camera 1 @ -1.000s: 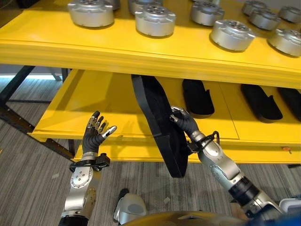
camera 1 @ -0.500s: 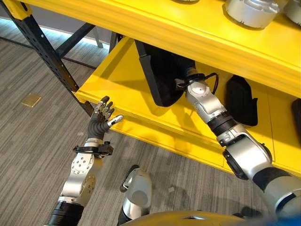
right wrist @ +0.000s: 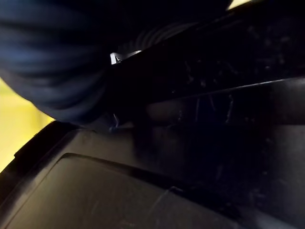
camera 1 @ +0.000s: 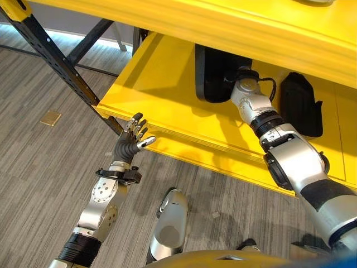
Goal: Move parts from the plastic box to the shelf.
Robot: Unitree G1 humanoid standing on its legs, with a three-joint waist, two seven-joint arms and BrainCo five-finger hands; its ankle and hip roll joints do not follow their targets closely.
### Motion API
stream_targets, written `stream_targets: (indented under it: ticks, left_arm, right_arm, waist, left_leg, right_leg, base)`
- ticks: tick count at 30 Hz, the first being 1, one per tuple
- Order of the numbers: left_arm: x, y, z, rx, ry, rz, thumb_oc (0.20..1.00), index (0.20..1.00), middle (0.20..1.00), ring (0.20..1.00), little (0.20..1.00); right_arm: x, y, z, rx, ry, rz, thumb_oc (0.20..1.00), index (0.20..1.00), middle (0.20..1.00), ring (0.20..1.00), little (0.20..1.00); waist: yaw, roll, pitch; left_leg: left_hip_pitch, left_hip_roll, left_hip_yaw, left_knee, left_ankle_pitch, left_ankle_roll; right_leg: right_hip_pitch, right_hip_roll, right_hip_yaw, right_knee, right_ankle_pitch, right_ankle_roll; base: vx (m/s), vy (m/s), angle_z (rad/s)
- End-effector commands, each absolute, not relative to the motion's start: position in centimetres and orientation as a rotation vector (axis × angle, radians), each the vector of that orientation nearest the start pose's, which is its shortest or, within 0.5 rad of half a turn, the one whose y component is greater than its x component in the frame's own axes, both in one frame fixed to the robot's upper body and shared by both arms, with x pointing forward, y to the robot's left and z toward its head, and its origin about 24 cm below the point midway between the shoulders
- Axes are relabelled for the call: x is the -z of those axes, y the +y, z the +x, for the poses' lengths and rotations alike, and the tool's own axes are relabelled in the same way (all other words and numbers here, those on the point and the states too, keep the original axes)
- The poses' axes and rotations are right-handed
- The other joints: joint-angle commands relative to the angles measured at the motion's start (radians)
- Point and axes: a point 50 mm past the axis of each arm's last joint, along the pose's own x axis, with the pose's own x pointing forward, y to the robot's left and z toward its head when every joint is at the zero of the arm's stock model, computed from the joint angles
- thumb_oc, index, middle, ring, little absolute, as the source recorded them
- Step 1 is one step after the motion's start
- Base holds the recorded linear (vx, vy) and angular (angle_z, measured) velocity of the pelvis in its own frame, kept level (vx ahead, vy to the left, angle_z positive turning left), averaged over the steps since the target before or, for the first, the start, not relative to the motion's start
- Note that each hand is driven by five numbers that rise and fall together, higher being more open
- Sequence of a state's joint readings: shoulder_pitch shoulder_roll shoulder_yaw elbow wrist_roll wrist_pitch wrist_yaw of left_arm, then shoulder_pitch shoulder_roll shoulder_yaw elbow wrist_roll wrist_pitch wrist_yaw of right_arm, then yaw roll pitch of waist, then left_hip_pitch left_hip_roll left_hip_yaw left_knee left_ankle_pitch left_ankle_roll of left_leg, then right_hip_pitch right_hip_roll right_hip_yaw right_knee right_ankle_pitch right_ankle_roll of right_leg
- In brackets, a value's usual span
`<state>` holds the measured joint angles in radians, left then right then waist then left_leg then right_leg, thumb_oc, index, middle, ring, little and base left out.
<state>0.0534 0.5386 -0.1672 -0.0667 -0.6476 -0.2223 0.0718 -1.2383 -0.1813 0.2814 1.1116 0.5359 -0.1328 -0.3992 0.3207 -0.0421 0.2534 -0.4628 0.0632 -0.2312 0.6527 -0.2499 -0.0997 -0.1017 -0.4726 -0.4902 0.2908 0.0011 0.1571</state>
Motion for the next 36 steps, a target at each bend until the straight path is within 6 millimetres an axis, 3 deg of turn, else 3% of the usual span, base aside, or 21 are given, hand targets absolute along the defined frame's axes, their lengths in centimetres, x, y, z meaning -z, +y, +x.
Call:
stream_targets:
  ticks: [1,8,25,33,36]
  left_arm:
    - [-10.8,20.8,24.7,0.139,-0.297,-0.103,1.0,1.0,1.0,1.0,1.0]
    - [-11.7,20.9,25.0,0.129,-0.34,-0.08,1.0,1.0,1.0,1.0,1.0]
    - [-11.9,21.3,24.6,0.138,-0.336,-0.049,1.0,1.0,1.0,1.0,1.0]
    - [-11.8,21.1,24.6,0.152,-0.327,-0.034,1.0,1.0,1.0,1.0,1.0]
    - [-11.7,21.2,24.7,0.147,-0.323,-0.034,1.0,1.0,1.0,1.0,1.0]
  right_arm:
    - [-26.1,-10.5,42.2,0.152,-0.342,0.125,0.2,0.2,0.2,0.2,0.2]
    - [-26.5,-12.1,42.5,0.206,-0.327,0.125,0.2,0.2,0.2,0.2,0.2]
    - [-26.8,-15.1,42.9,0.313,-0.271,0.216,0.2,0.2,0.2,0.2,0.2]
    - [-26.4,-16.2,42.9,0.349,-0.243,0.204,0.2,0.2,0.2,0.2,0.2]
    - [-25.3,-17.0,42.9,0.381,-0.203,0.182,0.2,0.2,0.2,0.2,0.2]
  waist:
    - [0.012,-0.003,-0.038]
    - [0.015,0.015,0.0]
    - [-0.002,0.015,0.02]
    - [-0.006,0.02,0.03]
    - [-0.008,0.023,0.041]
  left_leg:
    - [0.028,-0.017,0.025,-0.032,-0.002,0.037]
    - [-0.021,-0.027,0.025,0.02,-0.019,0.048]
    - [-0.104,-0.032,0.022,0.074,-0.03,0.06]
    - [-0.108,-0.032,0.025,0.071,-0.026,0.06]
    - [-0.107,-0.032,0.027,0.067,-0.024,0.059]
  right_leg:
    - [-0.065,-0.011,0.081,0.251,-0.096,0.039]
    - [-0.113,-0.013,0.094,0.292,-0.119,0.035]
    - [-0.184,0.005,0.114,0.318,-0.126,0.022]
    - [-0.189,0.008,0.117,0.315,-0.123,0.023]
    - [-0.19,0.009,0.121,0.313,-0.12,0.022]
  base:
    - [0.03,-0.007,0.03]
    - [-0.04,0.022,0.07]
    - [-0.03,0.015,-0.01]
    - [0.0,0.002,0.01]
    - [0.0,0.0,0.0]
